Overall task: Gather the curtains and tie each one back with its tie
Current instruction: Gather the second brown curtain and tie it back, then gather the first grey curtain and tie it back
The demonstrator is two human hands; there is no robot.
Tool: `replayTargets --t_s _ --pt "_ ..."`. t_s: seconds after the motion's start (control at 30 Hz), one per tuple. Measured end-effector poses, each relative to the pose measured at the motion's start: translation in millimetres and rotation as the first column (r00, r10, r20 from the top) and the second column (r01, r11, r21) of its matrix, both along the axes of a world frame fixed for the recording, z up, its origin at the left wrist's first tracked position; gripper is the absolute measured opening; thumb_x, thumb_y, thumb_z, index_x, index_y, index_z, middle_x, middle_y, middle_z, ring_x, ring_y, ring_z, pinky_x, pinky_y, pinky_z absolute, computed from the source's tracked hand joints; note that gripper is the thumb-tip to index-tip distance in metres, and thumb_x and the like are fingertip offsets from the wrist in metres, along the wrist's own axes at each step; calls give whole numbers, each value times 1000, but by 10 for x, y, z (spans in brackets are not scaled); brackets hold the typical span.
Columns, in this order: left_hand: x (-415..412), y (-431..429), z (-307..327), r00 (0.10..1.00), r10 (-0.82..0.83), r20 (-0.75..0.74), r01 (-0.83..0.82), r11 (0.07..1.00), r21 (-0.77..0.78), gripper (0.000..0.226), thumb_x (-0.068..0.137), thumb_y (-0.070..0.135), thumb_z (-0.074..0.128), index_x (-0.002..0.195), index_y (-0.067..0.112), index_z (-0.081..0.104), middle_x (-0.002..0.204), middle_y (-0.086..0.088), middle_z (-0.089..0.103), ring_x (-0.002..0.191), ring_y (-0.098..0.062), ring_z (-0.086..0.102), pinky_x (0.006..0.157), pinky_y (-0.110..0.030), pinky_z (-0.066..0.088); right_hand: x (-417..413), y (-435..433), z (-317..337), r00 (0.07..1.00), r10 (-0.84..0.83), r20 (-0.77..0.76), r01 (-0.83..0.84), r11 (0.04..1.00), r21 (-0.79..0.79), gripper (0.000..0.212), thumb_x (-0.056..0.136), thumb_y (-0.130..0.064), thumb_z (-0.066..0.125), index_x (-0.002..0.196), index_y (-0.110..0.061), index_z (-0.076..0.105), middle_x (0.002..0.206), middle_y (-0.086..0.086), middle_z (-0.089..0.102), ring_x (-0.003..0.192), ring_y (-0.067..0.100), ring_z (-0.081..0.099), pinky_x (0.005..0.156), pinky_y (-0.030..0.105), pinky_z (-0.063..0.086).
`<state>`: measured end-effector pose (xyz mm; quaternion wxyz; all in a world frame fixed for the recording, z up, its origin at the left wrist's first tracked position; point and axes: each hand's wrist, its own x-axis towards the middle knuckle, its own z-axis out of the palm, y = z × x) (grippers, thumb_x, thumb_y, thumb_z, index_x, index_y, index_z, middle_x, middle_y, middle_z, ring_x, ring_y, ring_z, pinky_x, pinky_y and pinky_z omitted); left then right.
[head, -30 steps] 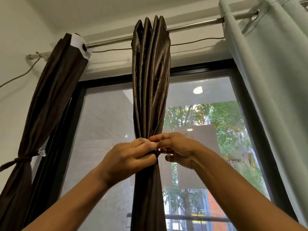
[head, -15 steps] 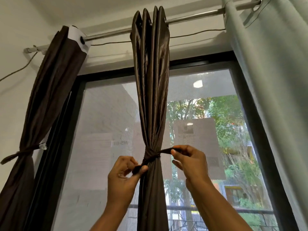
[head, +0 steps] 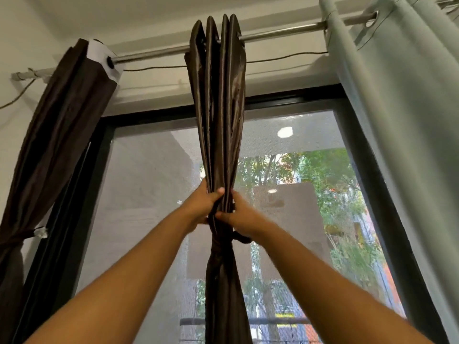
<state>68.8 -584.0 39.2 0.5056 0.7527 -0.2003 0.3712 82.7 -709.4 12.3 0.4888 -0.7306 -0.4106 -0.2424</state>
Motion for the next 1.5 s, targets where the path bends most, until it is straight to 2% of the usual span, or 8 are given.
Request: replayTargets --t_s 0.13,0.4,0.53,0.63,0.9,1.13,1.33,1.5 --pt "244 129 -276 998 -25 50 27 999 -45 43 100 35 49 140 38 36 126 4 61 96 -11 64 61 -27 54 157 199 -232 862 -395 318 433 900 -57 53 92 -20 50 142 -20 31 116 13 63 95 31 63 79 38 52" --pt "255 216 -390 996 -65 -59 64 998 -18 69 94 30 60 148 43 19 125 -3 62 108 -22 64 77 -38 55 220 -116 -39 952 -302 50 300 953 31 40 89 -29 61 127 -18 54 127 5 60 113 21 57 94 36 47" --pt "55 -57 -446 822 313 475 -341 940 -30 67 93 30 61 150 32 25 150 -4 36 135 -20 37 100 -28 33 53 -448 -186 834 -506 218 523 852 -21 42 88 -32 61 127 -20 54 129 3 59 114 22 56 96 35 46" --pt "-172 -508 -396 678 226 700 -321 947 5 51 93 27 59 141 27 43 140 1 45 121 -5 41 95 -15 32 -267 -903 -254 720 -616 319 625 776 88 35 88 -35 60 121 -23 59 126 -2 62 114 19 57 96 36 46" --pt "-281 -2014 -400 862 -139 488 132 990 49 25 92 29 62 116 26 62 120 6 62 107 -14 59 86 -30 47 -1000 -2518 -426 302 -886 352 797 437 416 19 89 -31 58 106 -25 65 110 -4 67 107 20 56 86 31 41" --pt "-88 -3176 -541 953 -223 206 212 975 74 62 86 45 66 141 35 39 133 1 55 111 -17 56 91 -32 43 -780 -3741 -491 146 -949 281 890 250 382 49 89 -31 56 135 -21 43 142 3 40 129 22 34 100 38 33" --pt "40 -3836 -804 905 119 409 -132 991 4 63 90 24 63 145 36 35 131 1 61 106 -24 64 89 -38 52 -433 -4445 -531 176 -906 386 944 267 196 52 89 -32 54 137 -20 38 141 2 40 129 22 31 96 38 32" --pt "59 -4213 -1003 736 365 570 -463 886 31 59 92 19 56 145 36 40 91 -12 73 77 -32 67 66 -37 53 -320 -4561 -510 212 -830 517 871 400 285 48 89 -35 55 133 -21 45 147 1 33 135 20 27 104 36 27"
